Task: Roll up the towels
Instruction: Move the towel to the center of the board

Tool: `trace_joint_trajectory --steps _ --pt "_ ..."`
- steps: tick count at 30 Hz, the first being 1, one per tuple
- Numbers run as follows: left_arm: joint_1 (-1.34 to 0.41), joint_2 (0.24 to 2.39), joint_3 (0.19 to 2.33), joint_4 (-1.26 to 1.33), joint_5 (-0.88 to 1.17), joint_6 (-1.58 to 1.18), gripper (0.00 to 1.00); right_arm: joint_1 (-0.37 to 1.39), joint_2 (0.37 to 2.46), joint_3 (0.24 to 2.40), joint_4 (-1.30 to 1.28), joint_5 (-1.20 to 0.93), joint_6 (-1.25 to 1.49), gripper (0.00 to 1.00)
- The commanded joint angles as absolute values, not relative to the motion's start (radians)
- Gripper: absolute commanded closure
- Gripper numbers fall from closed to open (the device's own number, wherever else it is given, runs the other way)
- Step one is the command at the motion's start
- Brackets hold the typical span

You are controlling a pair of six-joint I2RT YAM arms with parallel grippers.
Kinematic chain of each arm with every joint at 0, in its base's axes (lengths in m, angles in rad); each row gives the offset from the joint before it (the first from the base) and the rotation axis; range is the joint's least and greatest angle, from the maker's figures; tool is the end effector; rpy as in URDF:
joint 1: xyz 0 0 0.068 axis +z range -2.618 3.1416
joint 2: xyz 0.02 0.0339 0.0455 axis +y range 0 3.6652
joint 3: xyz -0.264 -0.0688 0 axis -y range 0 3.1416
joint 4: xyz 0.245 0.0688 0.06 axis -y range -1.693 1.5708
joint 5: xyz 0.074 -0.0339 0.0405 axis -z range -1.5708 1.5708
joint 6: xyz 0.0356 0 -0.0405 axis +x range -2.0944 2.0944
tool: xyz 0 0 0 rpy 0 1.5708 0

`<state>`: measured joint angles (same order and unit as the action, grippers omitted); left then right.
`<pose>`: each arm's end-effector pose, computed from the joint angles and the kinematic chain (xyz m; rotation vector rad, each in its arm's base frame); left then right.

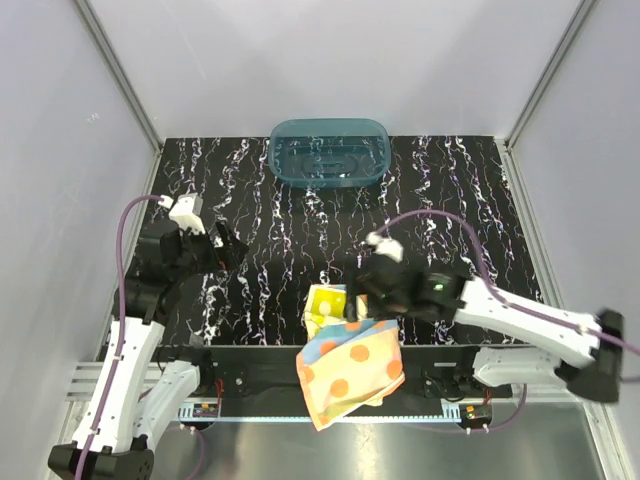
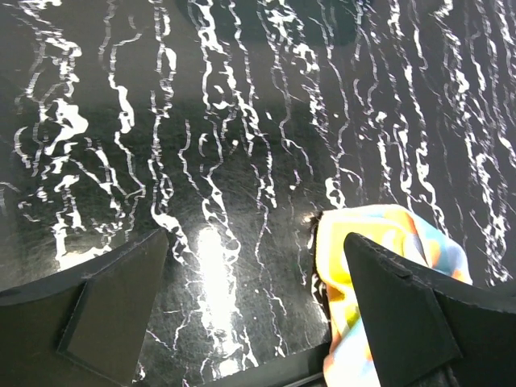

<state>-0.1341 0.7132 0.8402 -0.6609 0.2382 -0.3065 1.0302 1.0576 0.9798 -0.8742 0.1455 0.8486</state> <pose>0.1468 -0.0283 0.3215 -0.0384 2.1298 -0.5131 0.1087 0.1711 0.2953 -0.1759 2.6014 0.5605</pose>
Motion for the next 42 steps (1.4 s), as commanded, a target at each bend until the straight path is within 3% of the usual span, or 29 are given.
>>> trace_joint_trajectory --steps 1,11,23,27,33,37,38,39,42 --pt "-0.137 0.706 0.856 -0.663 0.174 -0.308 0.01 1.216 1.216 1.138 -1.024 0.438 0.968 0.0" --pt "-0.137 0.749 0.859 -0.667 0.18 -0.314 0.01 1.554 1.523 1.322 -0.933 0.391 0.913 0.0" --pt "-0.137 0.73 0.857 -0.672 0.143 -0.322 0.01 1.623 1.776 1.302 -0.735 0.241 0.95 0.13" --pt "-0.137 0.729 0.857 -0.676 0.137 -0.322 0.01 1.623 1.862 1.325 -0.793 0.255 0.972 0.26" --pt "-0.137 0.724 0.859 -0.676 0.132 -0.322 0.01 1.626 1.865 1.325 -0.825 0.271 0.992 0.54" --pt "-0.137 0.724 0.859 -0.676 0.13 -0.324 0.01 1.628 1.852 1.348 -0.876 0.305 0.992 0.77" --pt "-0.137 0.724 0.858 -0.676 0.13 -0.324 0.01 1.628 1.842 1.359 -0.885 0.319 0.994 0.89" --pt "-0.137 0.724 0.857 -0.678 0.13 -0.324 0.01 1.628 1.835 1.364 -0.911 0.331 1.006 0.95" --pt "-0.137 0.726 0.859 -0.677 0.127 -0.324 0.01 1.628 1.803 1.381 -0.966 0.38 1.032 1.0"
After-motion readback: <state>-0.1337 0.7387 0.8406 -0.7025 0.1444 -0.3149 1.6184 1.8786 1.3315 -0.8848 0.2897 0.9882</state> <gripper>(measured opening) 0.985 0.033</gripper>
